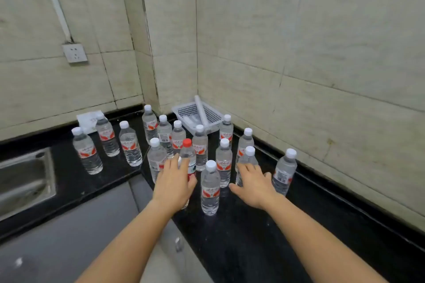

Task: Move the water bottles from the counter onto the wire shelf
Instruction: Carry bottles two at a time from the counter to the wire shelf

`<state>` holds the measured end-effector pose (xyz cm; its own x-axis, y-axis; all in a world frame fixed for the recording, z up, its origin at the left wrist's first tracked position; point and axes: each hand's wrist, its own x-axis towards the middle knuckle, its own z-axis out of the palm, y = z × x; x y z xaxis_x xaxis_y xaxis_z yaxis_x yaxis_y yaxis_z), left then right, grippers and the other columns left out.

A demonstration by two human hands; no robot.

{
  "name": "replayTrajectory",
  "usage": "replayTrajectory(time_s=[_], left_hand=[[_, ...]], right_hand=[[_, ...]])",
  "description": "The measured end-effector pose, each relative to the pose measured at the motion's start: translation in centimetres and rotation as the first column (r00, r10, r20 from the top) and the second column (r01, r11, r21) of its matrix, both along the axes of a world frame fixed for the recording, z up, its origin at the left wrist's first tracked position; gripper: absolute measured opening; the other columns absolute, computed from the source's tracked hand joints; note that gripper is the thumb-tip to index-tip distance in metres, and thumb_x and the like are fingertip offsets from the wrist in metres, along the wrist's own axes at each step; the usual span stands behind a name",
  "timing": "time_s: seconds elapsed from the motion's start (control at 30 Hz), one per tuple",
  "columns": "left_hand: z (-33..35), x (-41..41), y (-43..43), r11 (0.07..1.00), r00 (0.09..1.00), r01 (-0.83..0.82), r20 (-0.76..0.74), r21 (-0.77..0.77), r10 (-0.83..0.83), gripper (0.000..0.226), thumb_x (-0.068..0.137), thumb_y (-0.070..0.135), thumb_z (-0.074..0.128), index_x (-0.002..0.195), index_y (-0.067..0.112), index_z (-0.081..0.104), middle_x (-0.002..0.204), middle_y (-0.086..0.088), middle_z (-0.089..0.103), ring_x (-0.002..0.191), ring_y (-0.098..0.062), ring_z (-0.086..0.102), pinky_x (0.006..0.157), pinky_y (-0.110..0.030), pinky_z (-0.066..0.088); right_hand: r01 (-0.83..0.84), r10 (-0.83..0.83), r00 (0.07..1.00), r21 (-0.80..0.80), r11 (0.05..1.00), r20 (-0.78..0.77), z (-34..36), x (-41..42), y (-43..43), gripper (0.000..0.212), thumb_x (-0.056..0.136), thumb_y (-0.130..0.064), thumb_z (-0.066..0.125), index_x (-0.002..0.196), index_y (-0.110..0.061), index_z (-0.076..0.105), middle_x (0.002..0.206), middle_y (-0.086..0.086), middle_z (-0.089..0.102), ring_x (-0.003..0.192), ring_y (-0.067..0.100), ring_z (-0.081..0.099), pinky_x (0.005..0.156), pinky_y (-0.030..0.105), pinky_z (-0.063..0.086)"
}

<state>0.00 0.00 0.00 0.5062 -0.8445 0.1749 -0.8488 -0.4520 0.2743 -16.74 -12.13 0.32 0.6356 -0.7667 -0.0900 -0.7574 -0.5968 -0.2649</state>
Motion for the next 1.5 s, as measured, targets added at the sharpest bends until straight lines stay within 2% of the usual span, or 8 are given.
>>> replayTrajectory(time_s=[0.17,0.27,0.43,0.63,0.77,0.93,1.03,1.5], left_hand=[[-3.4,5.6,-2.3,0.999,0.996,-0.047,-0.075,0.004,0.047,0.061,0.093,0.036,0.044,0.147,0.018,0.02,0.156,-0.015,0.017,0.142,-0.032,0.018,0.108,-0.046,0.034],[-4.4,7.5,-3.4,0.999,0.995,-0.004,-0.098,0.039,0.008,0.064,0.094,0.042,0.042,0.149,0.022,0.016,0.153,-0.01,0.027,0.138,-0.03,0.027,0.101,-0.045,0.042],[-4.3,9.1,-4.0,0.999,0.998,0.046,-0.045,0.008,-0.045,0.051,0.095,0.035,0.046,0.143,0.023,0.035,0.116,-0.007,0.058,0.108,-0.029,0.052,0.071,-0.039,0.047],[-4.1,8.3,-2.7,0.997,0.983,0.027,-0.181,-0.07,-0.04,0.034,0.084,0.03,0.066,0.114,0.014,0.062,0.101,-0.009,0.061,0.103,-0.031,0.053,0.077,-0.041,0.047],[-4.2,6.4,-2.8,0.988,0.972,0.075,-0.211,-0.134,-0.102,0.026,0.079,0.028,0.07,0.099,0.012,0.069,0.084,-0.006,0.059,0.092,-0.027,0.052,0.07,-0.034,0.04],[-2.2,1.6,-2.7,0.962,0.948,0.149,-0.243,-0.23,-0.205,0.018,0.076,0.029,0.072,0.086,0.015,0.071,0.081,-0.006,0.063,0.086,-0.025,0.054,0.067,-0.03,0.035],[-0.4,-3.1,-1.9,0.937,0.911,0.193,-0.302,-0.291,-0.281,0.018,0.074,0.032,0.073,0.087,0.02,0.072,0.077,-0.002,0.063,0.079,-0.021,0.055,0.067,-0.033,0.041],[9.6,-36.0,5.5,0.72,0.664,0.425,-0.352,-0.549,-0.66,0.019,0.072,0.034,0.075,0.082,0.019,0.072,0.077,-0.004,0.071,0.078,-0.019,0.065,0.074,-0.046,0.055]], right_hand=[[-0.044,0.044,0.999,0.051,0.998,0.01,-2.4,5.2,-1.2,0.072,0.096,-0.044,0.051,0.154,-0.025,0.014,0.156,0.006,0.03,0.144,0.028,0.027,0.115,0.055,0.02],[-0.075,0.075,0.997,0.025,0.997,-0.004,-3.0,7.3,-2.1,0.071,0.097,-0.044,0.047,0.155,-0.029,0.009,0.155,0.006,0.03,0.143,0.028,0.026,0.114,0.056,0.02],[-0.068,0.068,0.998,-0.025,0.997,0.006,-3.4,9.0,-2.1,0.052,0.1,-0.042,0.042,0.147,-0.022,0.032,0.144,0.005,0.045,0.135,0.025,0.036,0.108,0.05,0.028],[-0.02,0.025,0.988,-0.035,0.999,0.15,-4.4,7.8,-0.4,0.034,0.097,-0.037,0.051,0.125,-0.017,0.052,0.124,0.004,0.058,0.116,0.025,0.05,0.097,0.044,0.037],[0.127,-0.182,0.925,0.181,0.975,0.334,-4.1,5.6,0.0,0.023,0.088,-0.033,0.066,0.102,-0.016,0.06,0.104,0.003,0.065,0.098,0.024,0.059,0.091,0.042,0.046],[0.168,-0.301,0.864,0.333,0.928,0.403,-1.5,-0.8,0.2,0.022,0.079,-0.031,0.075,0.093,-0.021,0.062,0.09,-0.003,0.065,0.087,0.019,0.062,0.077,0.038,0.051],[0.213,-0.338,0.843,0.317,0.924,0.418,0.3,-6.5,1.6,0.02,0.077,-0.03,0.076,0.091,-0.024,0.064,0.077,-0.013,0.06,0.075,0.008,0.056,0.066,0.026,0.043],[0.438,-0.417,0.73,0.098,0.894,0.542,11.0,-40.6,15.1,0.013,0.082,-0.025,0.074,0.077,-0.016,0.065,0.058,-0.009,0.05,0.049,-0.003,0.046,0.047,0.012,0.035]])
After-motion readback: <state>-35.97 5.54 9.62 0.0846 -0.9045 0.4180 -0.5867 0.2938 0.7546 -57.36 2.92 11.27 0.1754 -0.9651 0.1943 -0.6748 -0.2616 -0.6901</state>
